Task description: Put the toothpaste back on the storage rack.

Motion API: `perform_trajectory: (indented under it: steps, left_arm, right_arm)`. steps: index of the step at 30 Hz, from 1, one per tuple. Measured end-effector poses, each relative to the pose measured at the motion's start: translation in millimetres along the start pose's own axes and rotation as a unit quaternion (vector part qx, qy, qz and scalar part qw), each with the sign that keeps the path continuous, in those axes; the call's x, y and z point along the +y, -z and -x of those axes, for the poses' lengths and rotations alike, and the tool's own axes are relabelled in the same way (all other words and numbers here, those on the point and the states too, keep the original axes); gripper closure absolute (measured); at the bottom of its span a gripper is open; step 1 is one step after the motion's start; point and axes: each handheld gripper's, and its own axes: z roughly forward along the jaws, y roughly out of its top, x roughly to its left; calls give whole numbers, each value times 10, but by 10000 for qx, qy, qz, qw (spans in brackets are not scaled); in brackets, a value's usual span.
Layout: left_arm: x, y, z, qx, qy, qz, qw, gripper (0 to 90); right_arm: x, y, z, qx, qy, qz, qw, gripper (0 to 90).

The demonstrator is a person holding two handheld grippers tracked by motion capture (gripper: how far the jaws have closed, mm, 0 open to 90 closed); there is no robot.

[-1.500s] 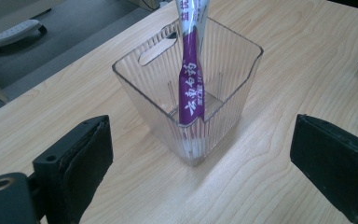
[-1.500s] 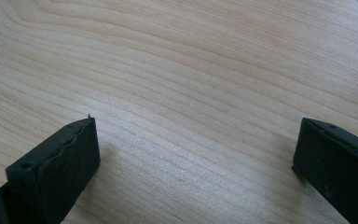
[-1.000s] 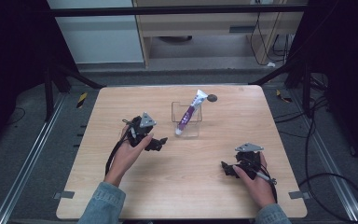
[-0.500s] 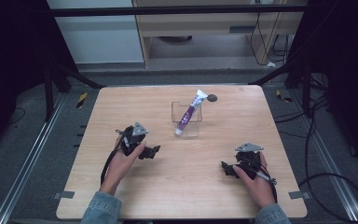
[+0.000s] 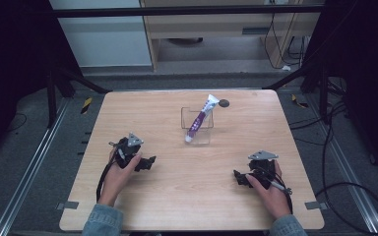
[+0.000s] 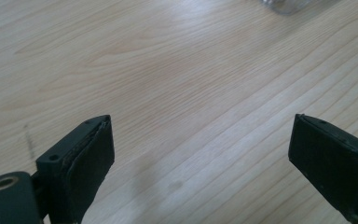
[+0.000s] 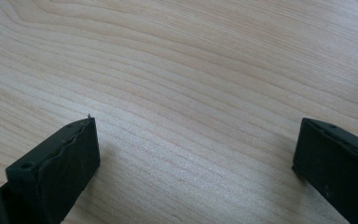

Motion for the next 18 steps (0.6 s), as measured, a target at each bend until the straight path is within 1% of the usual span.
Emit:
perform_trajectory:
  steps: [2, 4, 5, 7, 10, 14, 15, 18]
  left_arm:
    - [-32, 45, -64, 46, 90, 43, 9999, 64]
    - [-68, 107, -146, 120, 244, 122, 9996, 65]
    - [-87, 138, -182, 155, 277, 154, 9994, 66]
    - [-135, 197, -249, 262, 331, 126, 9990, 67]
    - [-181, 218, -304, 342, 389, 74, 9986, 66]
    - [-236, 198, -359, 456, 400, -75, 9981, 66]
    - [-261, 184, -381, 495, 430, -127, 9978, 66]
    - [-304, 162, -426, 520, 511, -184, 9972, 65]
  right_arm:
    - [0, 0, 0, 0, 0, 0, 10000, 6]
    - [0, 0, 0, -1, 2, 0, 10000, 6]
    - [0, 0, 0, 0, 0, 0, 10000, 6]
    - [0, 0, 0, 0, 1, 0, 10000, 6]
    - [0, 0, 0, 1, 0, 0, 10000, 6]
    - [0, 0, 0, 1, 1, 0, 10000, 6]
    - [0, 0, 0, 0, 2, 0, 10000, 6]
    - [0, 0, 0, 0, 2, 0, 10000, 6]
